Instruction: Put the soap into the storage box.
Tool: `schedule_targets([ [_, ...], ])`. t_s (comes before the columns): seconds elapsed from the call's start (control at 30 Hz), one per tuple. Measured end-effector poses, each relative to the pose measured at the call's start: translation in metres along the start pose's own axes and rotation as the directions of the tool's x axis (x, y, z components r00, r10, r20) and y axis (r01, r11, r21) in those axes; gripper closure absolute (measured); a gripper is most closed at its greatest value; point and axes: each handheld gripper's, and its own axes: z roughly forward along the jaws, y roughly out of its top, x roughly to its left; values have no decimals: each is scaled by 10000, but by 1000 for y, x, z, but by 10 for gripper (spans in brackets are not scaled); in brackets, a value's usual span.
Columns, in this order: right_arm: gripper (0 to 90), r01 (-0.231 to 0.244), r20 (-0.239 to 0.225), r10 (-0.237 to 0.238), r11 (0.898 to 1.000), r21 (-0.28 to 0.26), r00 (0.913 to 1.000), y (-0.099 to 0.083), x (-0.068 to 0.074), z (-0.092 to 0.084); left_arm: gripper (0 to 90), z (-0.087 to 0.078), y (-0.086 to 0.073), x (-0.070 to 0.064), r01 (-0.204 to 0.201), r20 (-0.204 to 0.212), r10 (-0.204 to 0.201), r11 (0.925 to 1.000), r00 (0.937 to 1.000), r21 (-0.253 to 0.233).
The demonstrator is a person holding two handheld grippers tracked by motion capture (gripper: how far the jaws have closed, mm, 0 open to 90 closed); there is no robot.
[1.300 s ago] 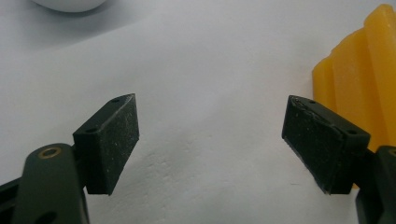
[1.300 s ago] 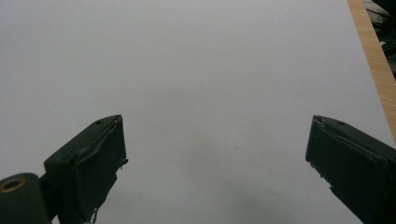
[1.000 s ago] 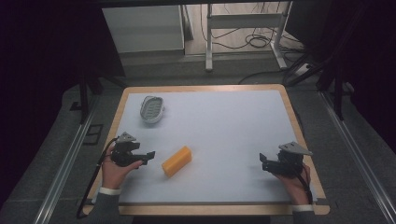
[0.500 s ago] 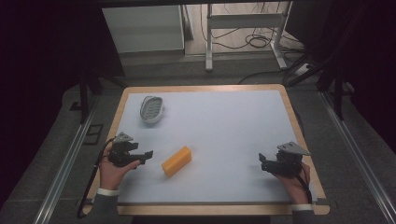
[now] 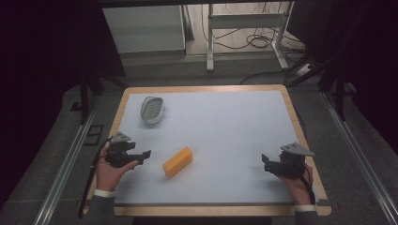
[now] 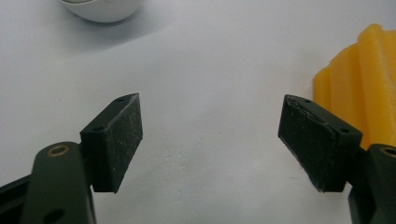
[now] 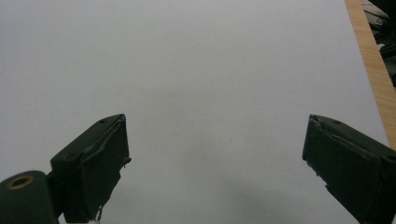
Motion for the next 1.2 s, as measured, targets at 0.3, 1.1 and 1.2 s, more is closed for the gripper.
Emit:
schedule_targets([
  [0.3,74,-69,50,69,10000,-44,10000,0,-2,-1,226,-18,24,-6,-595,-34,594,9980,9982,-225],
  [1.1,76,-183,175,183,9998,8,9997,-2,-7,-6,215,-31,50,-25,-1171,361,1179,9928,9924,-236],
  [1.2,76,-173,187,173,9998,-13,9997,-2,-7,-6,214,-30,53,-29,-1260,432,1269,9918,9910,-219],
])
